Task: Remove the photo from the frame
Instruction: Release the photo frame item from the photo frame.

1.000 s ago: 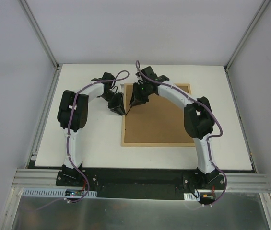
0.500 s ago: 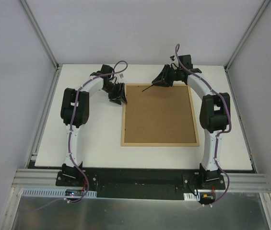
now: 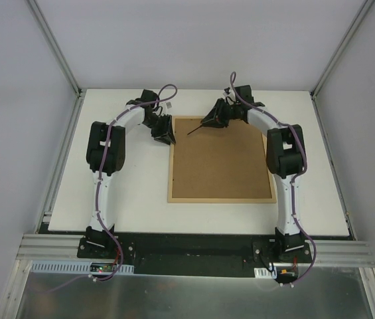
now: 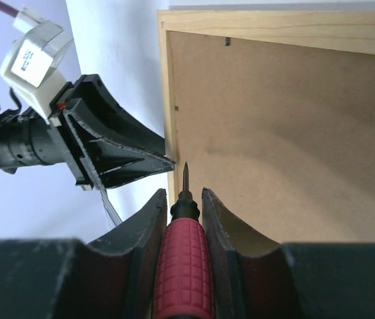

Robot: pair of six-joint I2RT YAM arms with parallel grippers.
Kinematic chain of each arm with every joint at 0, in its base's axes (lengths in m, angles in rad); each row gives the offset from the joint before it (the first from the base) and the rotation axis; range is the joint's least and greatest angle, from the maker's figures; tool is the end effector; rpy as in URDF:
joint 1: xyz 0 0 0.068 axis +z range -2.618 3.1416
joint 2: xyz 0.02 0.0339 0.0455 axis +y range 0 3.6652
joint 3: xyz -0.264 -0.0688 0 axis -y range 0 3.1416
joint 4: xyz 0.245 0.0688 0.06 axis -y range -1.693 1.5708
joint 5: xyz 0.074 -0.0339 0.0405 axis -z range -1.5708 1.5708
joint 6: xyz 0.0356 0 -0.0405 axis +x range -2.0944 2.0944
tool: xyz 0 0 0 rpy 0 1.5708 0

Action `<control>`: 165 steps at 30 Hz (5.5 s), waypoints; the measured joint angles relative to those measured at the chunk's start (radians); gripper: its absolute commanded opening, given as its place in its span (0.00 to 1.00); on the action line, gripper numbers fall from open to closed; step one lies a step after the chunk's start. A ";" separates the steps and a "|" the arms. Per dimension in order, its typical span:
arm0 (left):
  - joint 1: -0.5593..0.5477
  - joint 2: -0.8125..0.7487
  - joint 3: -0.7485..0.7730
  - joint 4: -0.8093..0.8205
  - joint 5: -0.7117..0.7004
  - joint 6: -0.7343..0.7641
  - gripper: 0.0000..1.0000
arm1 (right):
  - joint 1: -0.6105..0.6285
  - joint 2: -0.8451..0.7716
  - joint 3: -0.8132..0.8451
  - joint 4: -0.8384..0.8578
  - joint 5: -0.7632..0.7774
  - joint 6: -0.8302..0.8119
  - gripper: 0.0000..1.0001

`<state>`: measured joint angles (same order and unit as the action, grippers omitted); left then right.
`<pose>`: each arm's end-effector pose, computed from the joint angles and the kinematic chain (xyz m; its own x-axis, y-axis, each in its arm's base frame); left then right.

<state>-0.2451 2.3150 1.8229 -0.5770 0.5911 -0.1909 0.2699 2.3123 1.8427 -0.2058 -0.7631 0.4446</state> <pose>0.4734 -0.1389 0.1540 -0.9227 0.0684 -0.3795 0.2917 0.7674 -0.5710 0.4963 0.1628 0.1885 -0.8505 0.0872 -0.5187 -0.3842 0.5707 0.7258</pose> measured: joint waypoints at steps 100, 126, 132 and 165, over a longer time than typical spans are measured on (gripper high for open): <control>-0.139 -0.040 -0.068 -0.018 -0.042 -0.039 0.08 | -0.060 0.040 -0.216 0.325 -0.190 -0.017 0.01; -0.139 -0.044 -0.072 -0.032 -0.042 -0.043 0.07 | -0.025 0.039 -0.198 0.320 -0.176 -0.026 0.00; -0.139 -0.050 -0.079 -0.037 -0.042 -0.044 0.07 | 0.006 0.039 -0.113 0.197 -0.099 -0.092 0.00; -0.106 -0.032 0.092 -0.140 -0.200 -0.006 0.47 | -0.031 -0.389 -0.267 -0.307 0.106 -0.454 0.01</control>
<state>-0.3511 2.2829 1.9152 -0.7166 0.3912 -0.1967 0.2394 1.9232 1.5761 -0.5125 -0.6567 -0.0093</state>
